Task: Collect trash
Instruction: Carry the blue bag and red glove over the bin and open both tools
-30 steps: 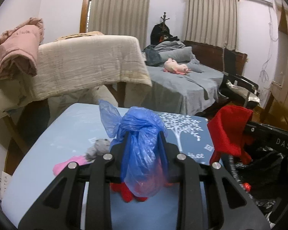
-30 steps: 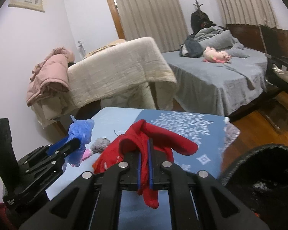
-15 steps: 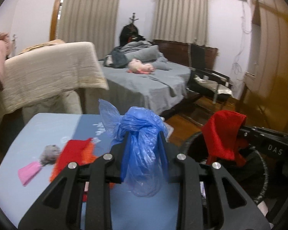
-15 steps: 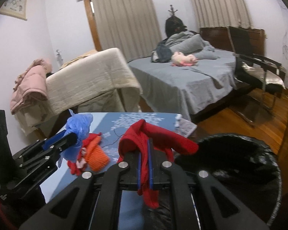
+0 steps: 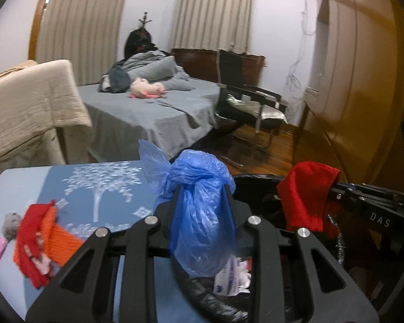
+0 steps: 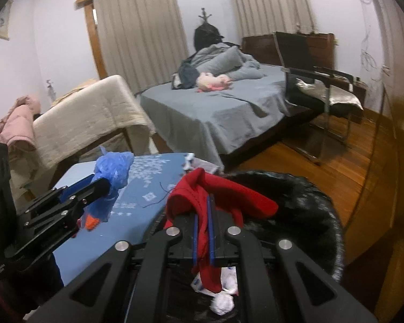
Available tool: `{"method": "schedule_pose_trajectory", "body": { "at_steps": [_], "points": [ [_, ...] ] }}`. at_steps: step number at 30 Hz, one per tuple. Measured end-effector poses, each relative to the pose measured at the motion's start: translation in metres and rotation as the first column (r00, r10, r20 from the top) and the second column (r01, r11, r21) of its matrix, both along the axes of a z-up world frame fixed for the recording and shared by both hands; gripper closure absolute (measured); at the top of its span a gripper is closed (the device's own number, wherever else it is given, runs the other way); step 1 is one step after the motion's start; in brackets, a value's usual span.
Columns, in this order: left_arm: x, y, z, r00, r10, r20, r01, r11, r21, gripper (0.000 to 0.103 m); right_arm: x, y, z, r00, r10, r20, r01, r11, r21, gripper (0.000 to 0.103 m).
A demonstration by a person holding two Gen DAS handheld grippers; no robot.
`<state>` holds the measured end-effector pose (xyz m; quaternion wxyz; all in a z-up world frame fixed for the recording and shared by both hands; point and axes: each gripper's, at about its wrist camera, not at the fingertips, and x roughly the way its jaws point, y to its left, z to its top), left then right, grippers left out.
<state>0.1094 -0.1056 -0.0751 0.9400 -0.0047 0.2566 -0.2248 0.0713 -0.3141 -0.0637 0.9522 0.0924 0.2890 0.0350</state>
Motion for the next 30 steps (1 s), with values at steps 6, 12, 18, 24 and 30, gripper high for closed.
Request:
{"method": "schedule_pose_trajectory", "body": {
  "at_steps": [6,12,18,24,30],
  "points": [
    [0.009,-0.034,-0.013,0.997,-0.07,-0.015,0.07,0.998,0.003,0.076,-0.008,-0.031,-0.012,0.998,-0.065,-0.027,0.065,0.998,-0.006,0.097],
    [0.016,-0.055,-0.027,0.993,-0.114,-0.043,0.114,0.993,0.004,0.076,-0.01,-0.048,-0.024,0.993,-0.1,-0.055,0.1,0.995,0.002,0.097],
    [0.024,-0.063,-0.038,0.989,-0.135,-0.068,0.136,0.991,0.007,0.075,-0.007,-0.056,-0.035,0.99,-0.115,-0.076,0.115,0.993,0.001,0.097],
    [0.032,-0.059,-0.044,0.984,-0.144,-0.1,0.144,0.99,-0.005,0.049,-0.005,-0.061,-0.044,0.985,-0.136,-0.109,0.135,0.991,-0.02,0.093],
    [0.034,-0.046,-0.044,0.987,-0.116,-0.108,0.117,0.993,0.004,0.038,-0.012,-0.064,-0.055,0.976,-0.161,-0.145,0.156,0.987,-0.041,0.07]
  ]
}}
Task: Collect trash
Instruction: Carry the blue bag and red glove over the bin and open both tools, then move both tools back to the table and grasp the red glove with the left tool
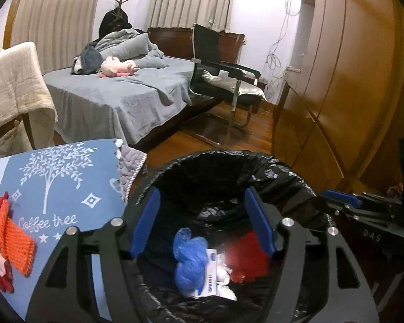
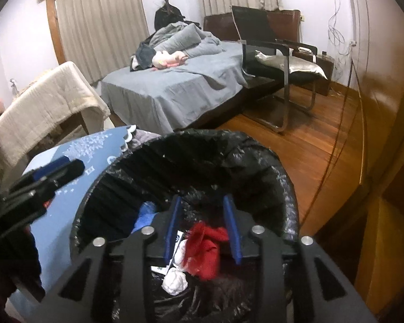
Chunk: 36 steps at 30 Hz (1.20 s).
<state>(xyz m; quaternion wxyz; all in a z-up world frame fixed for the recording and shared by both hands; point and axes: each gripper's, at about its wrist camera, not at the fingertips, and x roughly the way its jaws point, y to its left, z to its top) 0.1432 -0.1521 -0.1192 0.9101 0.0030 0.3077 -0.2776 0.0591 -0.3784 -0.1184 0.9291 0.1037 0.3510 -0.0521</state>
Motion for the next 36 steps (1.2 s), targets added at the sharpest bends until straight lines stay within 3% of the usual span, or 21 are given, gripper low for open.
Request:
{"method": "schedule_pose_trajectory", "body": {
  "at_steps": [5,7,13,24,36],
  "points": [
    [-0.005,0.013,0.008,0.999,0.034,0.034,-0.034,0.999,0.005,0.028,-0.006,0.002,0.001,1.0,-0.01,0.002,0.01,1.0,0.003,0.051],
    [-0.006,0.018,0.012,0.997,0.055,0.05,-0.056,0.998,0.005,0.022,-0.007,0.005,0.004,1.0,-0.012,0.013,0.012,1.0,-0.002,0.032],
    [-0.012,0.05,0.024,0.987,0.13,0.093,-0.132,0.991,0.011,0.012,-0.005,0.022,0.021,0.997,-0.004,0.074,0.006,1.0,-0.026,0.006],
    [-0.025,0.143,0.045,0.924,0.336,0.181,-0.348,0.937,0.038,0.009,0.026,0.078,0.036,0.989,0.086,0.122,-0.086,0.996,-0.011,0.006],
    [-0.032,0.253,0.032,0.827,0.534,0.175,-0.552,0.831,0.073,0.01,0.071,0.186,0.031,0.956,0.255,0.146,-0.253,0.967,-0.032,0.006]
  ]
}}
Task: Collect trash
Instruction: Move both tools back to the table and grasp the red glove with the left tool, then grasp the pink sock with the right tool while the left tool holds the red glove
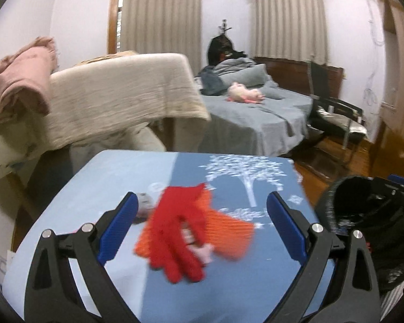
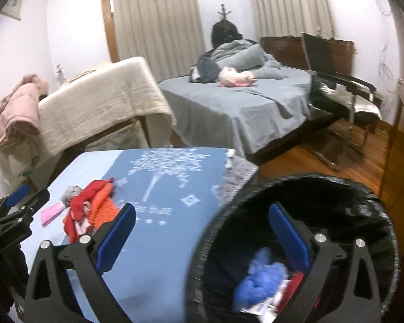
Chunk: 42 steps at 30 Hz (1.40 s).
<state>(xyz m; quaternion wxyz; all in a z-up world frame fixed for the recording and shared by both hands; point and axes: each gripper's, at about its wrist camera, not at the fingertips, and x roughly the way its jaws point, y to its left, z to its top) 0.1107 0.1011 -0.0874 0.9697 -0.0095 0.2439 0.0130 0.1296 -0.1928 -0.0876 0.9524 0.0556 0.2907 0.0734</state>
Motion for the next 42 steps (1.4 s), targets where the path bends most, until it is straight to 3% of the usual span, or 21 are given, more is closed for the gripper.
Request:
{"method": "schedule_pose_trajectory", "body": {
  "at_steps": [4,7,20,23,28,30,42],
  "points": [
    [0.009,0.025,-0.008,0.999,0.048,-0.019,-0.048,0.999,-0.008,0.011,0.013,0.026,-0.005,0.999,0.035,0.007,-0.035,0.999,-0.019,0.006],
    [0.024,0.036,-0.019,0.997,0.056,-0.049,-0.057,0.998,-0.015,0.022,0.025,0.045,-0.011,0.998,0.056,0.008,-0.056,0.998,-0.026,0.006],
    [0.082,0.047,-0.071,0.983,0.002,-0.181,-0.012,0.999,-0.052,0.033,0.056,0.084,-0.032,0.994,0.105,-0.025,-0.107,0.992,-0.068,0.006],
    [0.089,0.046,-0.075,0.98,-0.026,-0.197,0.01,0.996,-0.083,0.045,0.058,0.088,-0.037,0.993,0.115,-0.038,-0.118,0.99,-0.077,0.006],
    [0.096,0.044,-0.079,0.973,-0.101,-0.208,0.069,0.985,-0.156,0.086,0.061,0.091,-0.043,0.991,0.12,-0.054,-0.124,0.989,-0.077,0.006],
    [0.095,0.04,-0.079,0.971,-0.125,-0.204,0.091,0.982,-0.167,0.094,0.061,0.093,-0.043,0.991,0.121,-0.058,-0.126,0.989,-0.08,0.006],
    [0.073,0.046,-0.055,0.988,-0.092,-0.126,0.067,0.98,-0.189,0.098,0.058,0.093,-0.038,0.991,0.127,-0.039,-0.13,0.988,-0.078,0.006]
  ]
}}
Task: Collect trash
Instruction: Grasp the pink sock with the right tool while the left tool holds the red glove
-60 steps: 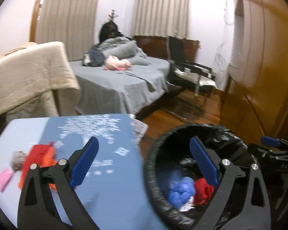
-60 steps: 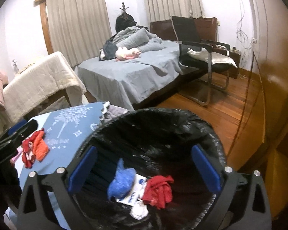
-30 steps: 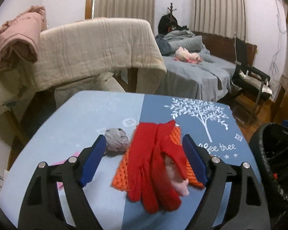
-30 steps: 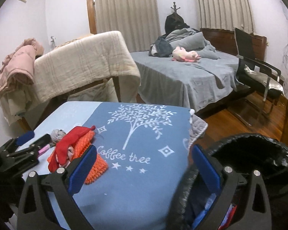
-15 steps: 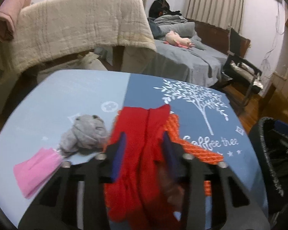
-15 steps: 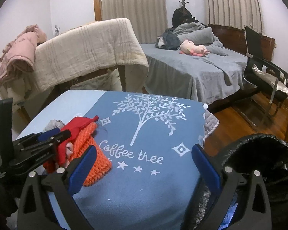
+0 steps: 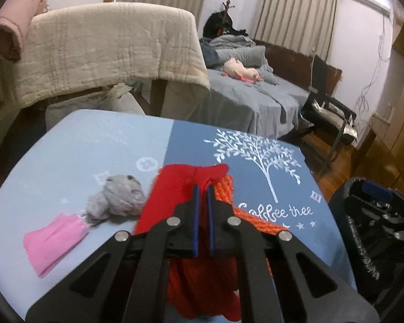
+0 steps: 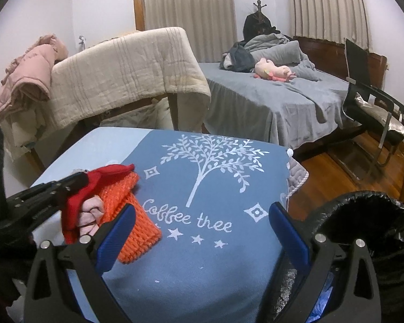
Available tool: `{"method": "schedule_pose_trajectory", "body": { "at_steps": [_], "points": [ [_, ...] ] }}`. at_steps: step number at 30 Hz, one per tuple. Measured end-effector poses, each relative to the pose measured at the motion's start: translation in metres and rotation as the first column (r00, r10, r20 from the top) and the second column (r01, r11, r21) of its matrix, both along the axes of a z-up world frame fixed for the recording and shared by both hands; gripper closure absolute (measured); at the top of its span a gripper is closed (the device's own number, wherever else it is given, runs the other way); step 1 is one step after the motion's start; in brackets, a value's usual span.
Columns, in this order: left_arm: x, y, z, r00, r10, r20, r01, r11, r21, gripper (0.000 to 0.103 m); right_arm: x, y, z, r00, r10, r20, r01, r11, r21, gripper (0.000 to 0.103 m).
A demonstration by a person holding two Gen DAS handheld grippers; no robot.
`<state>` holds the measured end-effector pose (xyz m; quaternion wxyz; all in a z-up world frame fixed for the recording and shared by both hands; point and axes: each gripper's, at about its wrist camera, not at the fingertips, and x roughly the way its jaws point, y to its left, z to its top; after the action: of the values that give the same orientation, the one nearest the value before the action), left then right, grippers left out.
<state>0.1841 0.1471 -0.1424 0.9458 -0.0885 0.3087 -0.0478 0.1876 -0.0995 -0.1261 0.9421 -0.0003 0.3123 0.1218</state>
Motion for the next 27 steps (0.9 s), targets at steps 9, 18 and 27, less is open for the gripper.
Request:
{"method": "schedule_pose_trajectory", "body": {
  "at_steps": [9,18,27],
  "points": [
    [-0.018,0.025,-0.006,0.997,0.057,-0.053,-0.055,0.998,0.039,0.097,-0.001,0.006,-0.003,1.0,0.017,-0.01,-0.017,1.0,0.0,0.006],
    [-0.009,0.022,-0.011,0.997,0.049,-0.057,-0.047,0.998,0.042,0.051,-0.001,0.015,-0.003,0.999,0.032,-0.008,-0.032,0.999,-0.022,0.006],
    [0.014,0.027,-0.034,0.989,0.033,-0.145,-0.032,0.999,0.009,0.085,-0.002,0.017,-0.004,0.999,0.039,-0.011,-0.039,0.999,-0.019,0.006]
  ]
}}
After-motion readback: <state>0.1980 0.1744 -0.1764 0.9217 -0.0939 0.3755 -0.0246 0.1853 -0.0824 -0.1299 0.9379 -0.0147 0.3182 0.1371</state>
